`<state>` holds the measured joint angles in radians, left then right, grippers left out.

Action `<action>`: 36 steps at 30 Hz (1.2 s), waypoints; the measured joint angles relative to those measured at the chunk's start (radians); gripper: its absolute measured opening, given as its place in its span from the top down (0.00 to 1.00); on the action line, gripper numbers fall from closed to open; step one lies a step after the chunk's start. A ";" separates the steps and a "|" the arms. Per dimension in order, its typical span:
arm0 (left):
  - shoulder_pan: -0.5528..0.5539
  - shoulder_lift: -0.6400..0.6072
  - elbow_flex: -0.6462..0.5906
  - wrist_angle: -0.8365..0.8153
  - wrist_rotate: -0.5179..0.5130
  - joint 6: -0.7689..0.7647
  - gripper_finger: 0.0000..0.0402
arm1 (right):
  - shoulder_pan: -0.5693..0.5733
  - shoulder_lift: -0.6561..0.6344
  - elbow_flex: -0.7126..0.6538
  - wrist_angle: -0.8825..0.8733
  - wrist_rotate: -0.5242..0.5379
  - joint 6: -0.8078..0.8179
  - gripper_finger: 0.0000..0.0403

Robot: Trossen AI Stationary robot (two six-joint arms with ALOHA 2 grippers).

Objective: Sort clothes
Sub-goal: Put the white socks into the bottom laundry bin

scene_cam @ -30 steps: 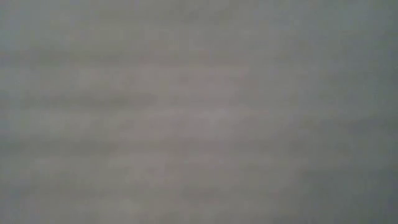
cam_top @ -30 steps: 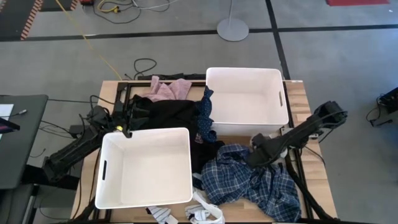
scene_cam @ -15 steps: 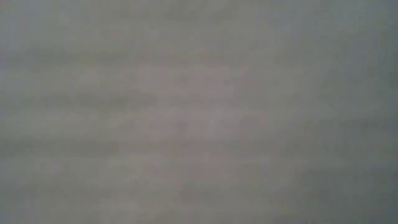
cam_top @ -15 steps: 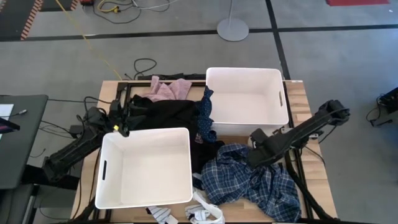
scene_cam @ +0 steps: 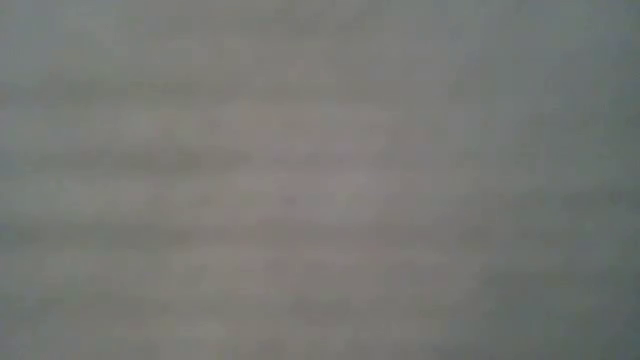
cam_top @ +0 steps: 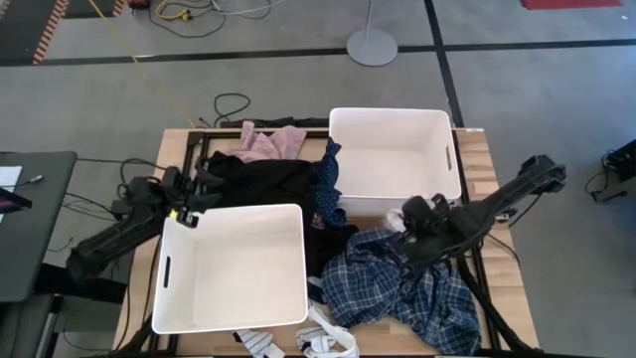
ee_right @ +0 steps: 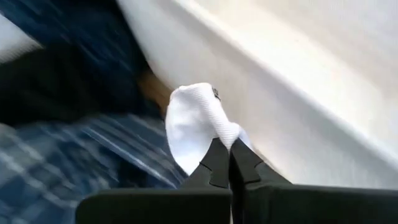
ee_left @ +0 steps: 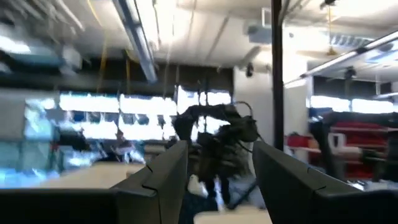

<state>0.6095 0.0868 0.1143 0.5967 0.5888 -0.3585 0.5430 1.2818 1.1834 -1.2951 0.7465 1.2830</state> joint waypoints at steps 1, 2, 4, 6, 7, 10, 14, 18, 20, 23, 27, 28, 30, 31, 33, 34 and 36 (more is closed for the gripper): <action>-0.015 0.000 0.000 0.007 -0.034 0.026 0.55 | 0.000 -0.007 0.015 0.022 0.025 -0.036 1.00; -0.028 0.000 0.002 0.005 -0.067 0.053 0.55 | -0.001 -0.013 0.030 0.045 0.043 -0.077 1.00; -0.050 0.011 0.017 -0.003 -0.113 0.105 0.52 | -0.008 -0.022 0.060 0.102 0.072 -0.168 1.00; -0.061 0.036 0.050 -0.023 -0.129 0.145 0.50 | -0.018 -0.026 0.088 0.159 0.089 -0.258 1.00; -0.062 0.051 0.072 -0.044 -0.135 0.160 0.49 | -0.024 -0.026 0.099 0.183 0.092 -0.302 1.00; -0.058 0.103 0.173 -0.149 -0.148 0.191 0.45 | -0.047 -0.026 0.130 0.239 0.094 -0.407 1.00; -0.057 0.182 0.331 -0.293 -0.148 0.272 0.44 | -0.069 -0.026 0.148 0.291 0.094 -0.509 1.00; -0.074 0.316 0.444 -0.342 -0.148 0.316 0.44 | -0.096 -0.026 0.167 0.367 0.093 -0.637 1.00; -0.089 0.403 0.483 -0.345 -0.148 0.332 0.44 | -0.117 -0.026 0.185 0.423 0.093 -0.723 1.00; -0.124 0.551 0.540 -0.337 -0.135 0.354 0.44 | -0.144 -0.026 0.219 0.513 0.090 -0.863 1.00; -0.195 0.748 0.613 -0.267 -0.125 0.397 0.44 | -0.181 -0.026 0.272 0.605 0.052 -1.019 1.00; -0.212 0.790 0.634 -0.241 -0.123 0.406 0.44 | -0.188 -0.026 0.282 0.627 0.038 -1.052 1.00; -0.249 0.876 0.688 -0.191 -0.122 0.423 0.43 | -0.204 -0.026 0.297 0.683 0.000 -1.120 1.00; -0.267 0.918 0.716 -0.176 -0.122 0.428 0.42 | -0.210 -0.026 0.301 0.712 -0.024 -1.152 1.00; -0.299 1.007 0.778 -0.176 -0.122 0.444 0.39 | -0.225 -0.026 0.308 0.762 -0.064 -1.208 1.00; -0.314 1.054 0.810 -0.179 -0.123 0.448 0.38 | -0.232 -0.026 0.313 0.780 -0.074 -1.229 1.00; -0.338 1.137 0.867 -0.185 -0.110 0.445 0.35 | -0.250 -0.026 0.323 0.791 -0.094 -1.262 1.00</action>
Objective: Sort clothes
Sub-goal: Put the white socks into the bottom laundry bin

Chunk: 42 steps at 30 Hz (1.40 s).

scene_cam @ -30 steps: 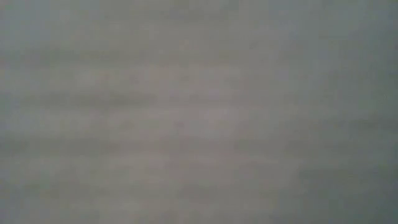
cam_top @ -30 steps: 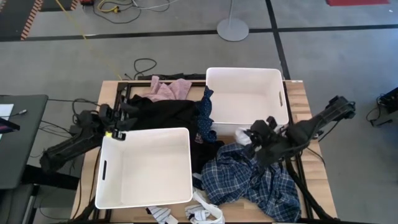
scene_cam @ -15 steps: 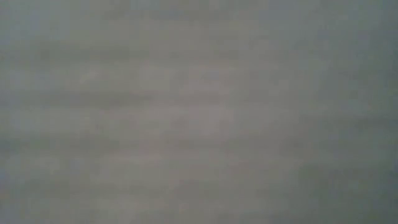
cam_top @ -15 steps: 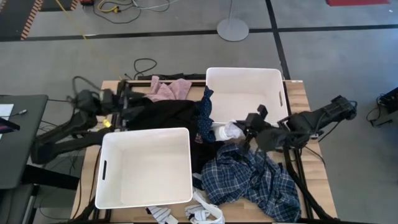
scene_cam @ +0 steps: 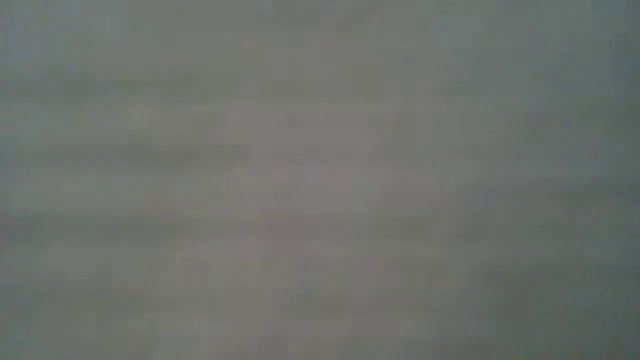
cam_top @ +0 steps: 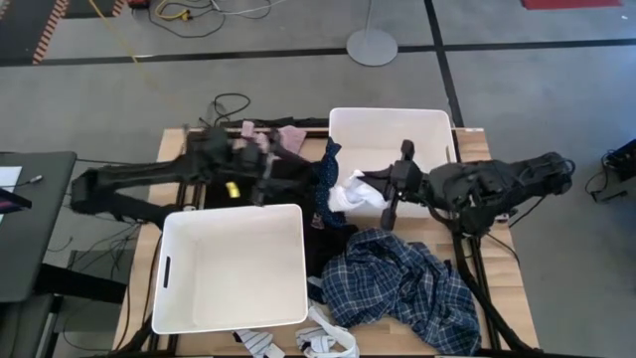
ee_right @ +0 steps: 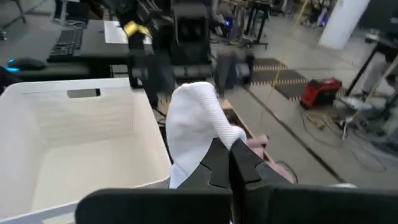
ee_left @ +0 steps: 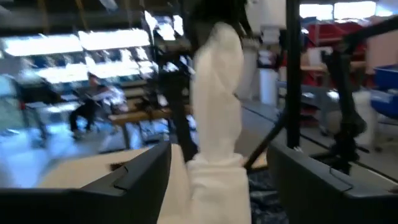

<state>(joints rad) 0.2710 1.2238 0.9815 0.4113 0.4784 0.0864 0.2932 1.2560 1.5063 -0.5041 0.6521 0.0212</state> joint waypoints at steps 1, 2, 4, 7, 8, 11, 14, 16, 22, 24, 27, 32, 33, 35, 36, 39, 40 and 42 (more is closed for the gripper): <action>-0.011 0.042 0.035 -0.001 0.013 -0.001 0.33 | -0.009 0.000 0.005 0.002 -0.001 -0.014 1.00; -0.022 0.079 0.066 0.001 0.016 -0.001 0.31 | -0.017 0.004 0.008 0.006 -0.001 -0.028 1.00; -0.037 0.146 0.121 0.001 0.018 -0.001 0.28 | -0.029 0.007 0.014 0.020 -0.002 -0.062 1.00; -0.055 0.244 0.194 -0.004 0.015 -0.002 0.24 | -0.042 0.014 0.021 0.037 -0.044 -0.094 1.00; -0.059 0.269 0.216 -0.008 0.008 -0.002 0.23 | -0.046 0.015 0.023 0.043 -0.054 -0.099 1.00; -0.069 0.333 0.278 -0.001 -0.007 -0.006 0.20 | -0.052 0.015 0.024 0.040 -0.068 -0.110 1.00; -0.079 0.387 0.337 0.003 -0.011 -0.025 0.19 | -0.053 0.015 0.024 0.040 -0.080 -0.119 1.00; -0.084 0.417 0.366 -0.004 0.008 -0.030 0.19 | -0.053 0.015 0.024 0.040 -0.082 -0.128 1.00; -0.110 0.446 0.413 -0.093 -0.037 0.061 0.36 | -0.049 0.015 0.024 0.023 -0.083 -0.128 1.00; -0.110 0.446 0.413 -0.122 -0.061 0.087 0.48 | -0.042 0.015 0.024 0.009 -0.082 -0.128 1.00; -0.108 0.436 0.412 -0.157 -0.066 0.128 0.71 | -0.030 0.015 0.024 0.003 -0.082 -0.128 1.00; -0.110 0.381 0.413 -0.238 -0.069 0.197 0.97 | -0.008 0.015 0.024 -0.011 -0.082 -0.135 1.00; -0.110 0.368 0.413 -0.262 -0.081 0.212 0.98 | -0.003 0.014 0.024 -0.017 -0.082 -0.135 0.99; -0.114 0.337 0.412 -0.300 -0.105 0.243 0.99 | 0.010 0.014 0.024 -0.020 -0.082 -0.135 0.97; -0.118 0.318 0.412 -0.319 -0.121 0.261 0.99 | 0.016 0.013 0.024 -0.023 -0.082 -0.135 0.96; -0.134 0.259 0.412 -0.390 -0.140 0.305 0.99 | 0.026 0.013 0.024 -0.031 -0.059 -0.135 0.88; -0.142 0.241 0.412 -0.425 -0.145 0.317 0.99 | 0.030 0.013 0.024 -0.038 -0.036 -0.135 0.84; -0.162 0.207 0.412 -0.488 -0.167 0.329 0.99 | 0.038 0.013 0.024 -0.050 0.002 -0.135 0.77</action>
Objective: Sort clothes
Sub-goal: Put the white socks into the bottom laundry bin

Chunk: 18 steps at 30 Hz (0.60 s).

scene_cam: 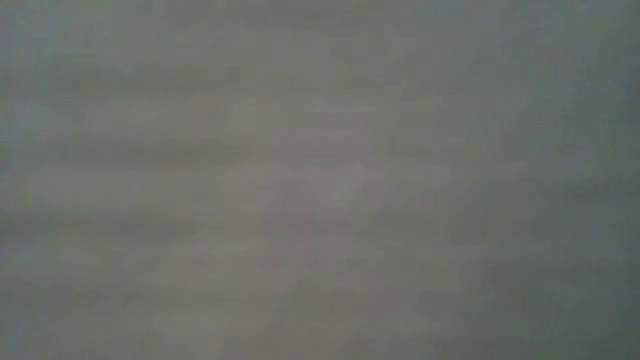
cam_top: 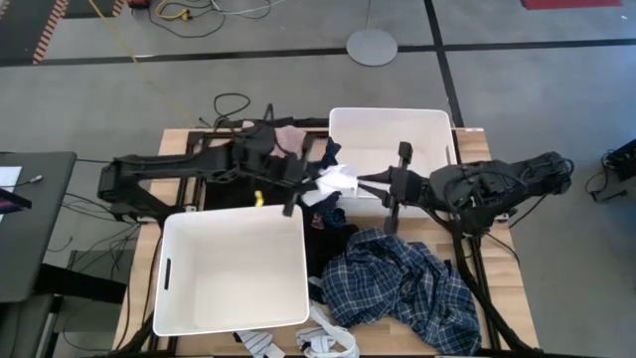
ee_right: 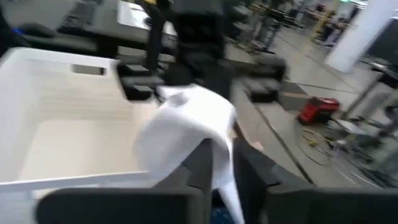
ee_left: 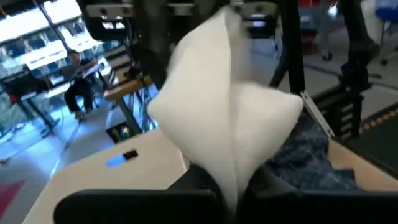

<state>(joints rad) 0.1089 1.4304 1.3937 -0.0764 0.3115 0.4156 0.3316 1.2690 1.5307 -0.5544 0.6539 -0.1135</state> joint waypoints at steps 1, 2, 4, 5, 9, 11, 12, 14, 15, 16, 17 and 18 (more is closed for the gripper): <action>-0.012 -0.018 0.000 -0.039 -0.011 0.007 0.99 | 0.003 0.000 0.000 -0.006 0.005 0.000 0.73; -0.026 -0.036 0.000 -0.077 -0.030 0.011 0.99 | 0.005 0.000 0.000 -0.011 0.006 0.000 0.68; -0.061 -0.072 0.000 -0.143 -0.071 0.022 1.00 | 0.014 0.000 0.000 -0.026 0.007 0.007 0.59; -0.080 -0.093 0.000 -0.183 -0.096 0.025 1.00 | 0.018 0.000 0.000 -0.034 0.007 0.012 0.55; -0.165 -0.167 -0.001 -0.306 -0.192 0.016 1.00 | 0.029 0.000 0.000 -0.078 0.007 0.062 0.42; -0.207 -0.202 -0.001 -0.356 -0.220 -0.008 1.00 | 0.028 0.000 0.000 -0.109 0.007 0.094 0.39; -0.227 -0.219 -0.001 -0.375 -0.227 -0.022 1.00 | 0.028 0.000 0.000 -0.128 0.007 0.109 0.38; -0.264 -0.247 -0.001 -0.424 -0.230 -0.059 1.00 | 0.026 0.000 0.000 -0.163 0.008 0.138 0.38; -0.283 -0.257 -0.001 -0.448 -0.230 -0.078 1.00 | 0.026 0.000 0.000 -0.181 0.008 0.151 0.39; -0.300 -0.264 -0.001 -0.472 -0.230 -0.096 1.00 | 0.027 0.000 0.000 -0.200 0.008 0.165 0.39; -0.316 -0.269 0.000 -0.502 -0.230 -0.112 1.00 | 0.027 0.000 0.000 -0.217 0.008 0.178 0.39; -0.331 -0.271 -0.001 -0.536 -0.230 -0.129 1.00 | 0.027 0.000 0.000 -0.230 0.008 0.192 0.39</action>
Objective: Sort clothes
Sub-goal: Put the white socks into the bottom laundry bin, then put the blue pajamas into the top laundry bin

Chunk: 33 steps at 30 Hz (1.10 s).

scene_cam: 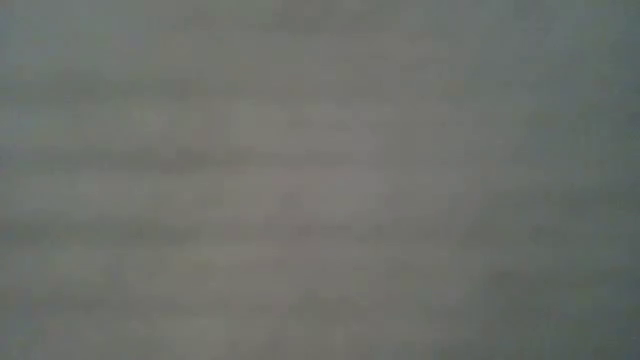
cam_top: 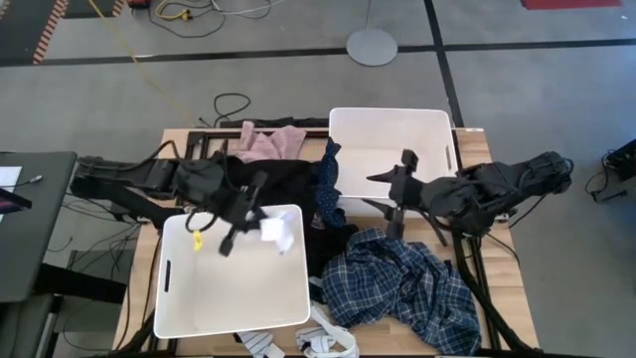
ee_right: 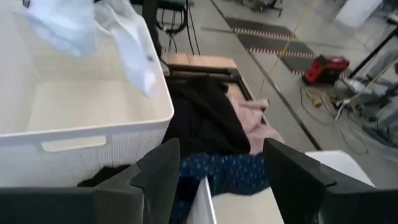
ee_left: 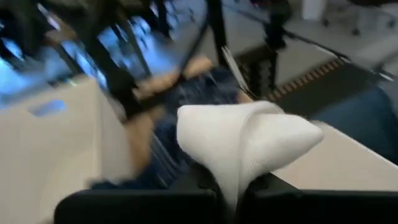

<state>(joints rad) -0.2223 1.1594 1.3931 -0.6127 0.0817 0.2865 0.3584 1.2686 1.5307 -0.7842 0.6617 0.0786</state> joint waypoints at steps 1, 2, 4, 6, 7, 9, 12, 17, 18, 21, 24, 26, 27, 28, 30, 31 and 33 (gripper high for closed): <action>-0.015 0.000 0.000 -0.036 0.000 -0.020 1.00 | 0.000 0.000 0.000 -0.015 0.000 0.012 0.40; -0.028 0.001 0.000 -0.074 0.000 -0.040 1.00 | 0.000 0.000 0.000 -0.028 0.000 0.024 0.40; -0.053 0.010 0.000 -0.154 0.000 -0.085 1.00 | 0.000 0.000 0.000 -0.045 -0.002 0.047 0.40; -0.072 0.026 0.000 -0.220 0.001 -0.130 1.00 | 0.000 0.000 0.000 -0.070 -0.006 0.069 0.41; -0.082 0.037 -0.003 -0.241 0.000 -0.153 1.00 | 0.000 0.000 0.000 -0.079 -0.007 0.080 0.41; -0.093 0.058 -0.007 -0.279 0.000 -0.199 0.99 | 0.002 0.000 0.000 -0.089 -0.009 0.099 0.41; -0.105 0.088 -0.008 -0.343 0.000 -0.250 0.96 | 0.015 0.001 0.000 -0.098 -0.010 0.116 0.41; -0.106 0.138 -0.008 -0.408 -0.002 -0.305 0.88 | 0.054 0.017 0.000 -0.101 -0.021 0.136 0.41; -0.106 0.144 -0.008 -0.415 -0.005 -0.311 0.86 | 0.064 0.022 0.000 -0.102 -0.022 0.142 0.41; -0.107 0.152 -0.008 -0.431 -0.012 -0.326 0.79 | 0.087 0.031 0.000 -0.111 -0.037 0.159 0.41; -0.110 0.150 -0.008 -0.427 -0.027 -0.337 0.69 | 0.102 0.046 -0.006 -0.115 -0.058 0.184 0.41; -0.114 0.150 -0.008 -0.430 -0.039 -0.342 0.62 | 0.119 0.051 -0.022 -0.123 -0.075 0.201 0.41; -0.118 0.148 -0.008 -0.433 -0.051 -0.348 0.59 | 0.124 0.060 -0.024 -0.126 -0.081 0.210 0.41; -0.122 0.147 -0.008 -0.432 -0.061 -0.350 0.56 | 0.126 0.065 -0.026 -0.125 -0.086 0.216 0.41; -0.128 0.143 -0.008 -0.431 -0.081 -0.346 0.51 | 0.136 0.084 -0.030 -0.140 -0.094 0.233 0.41; -0.134 0.142 -0.008 -0.428 -0.089 -0.338 0.50 | 0.140 0.096 -0.031 -0.138 -0.100 0.236 0.41; -0.148 0.142 -0.008 -0.420 -0.120 -0.328 0.48 | 0.147 0.126 -0.031 -0.135 -0.111 0.237 0.41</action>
<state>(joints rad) -0.3701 1.3014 1.3853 -1.0326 -0.0384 -0.0414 0.5049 1.3948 1.5002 -0.9196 0.5510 0.3161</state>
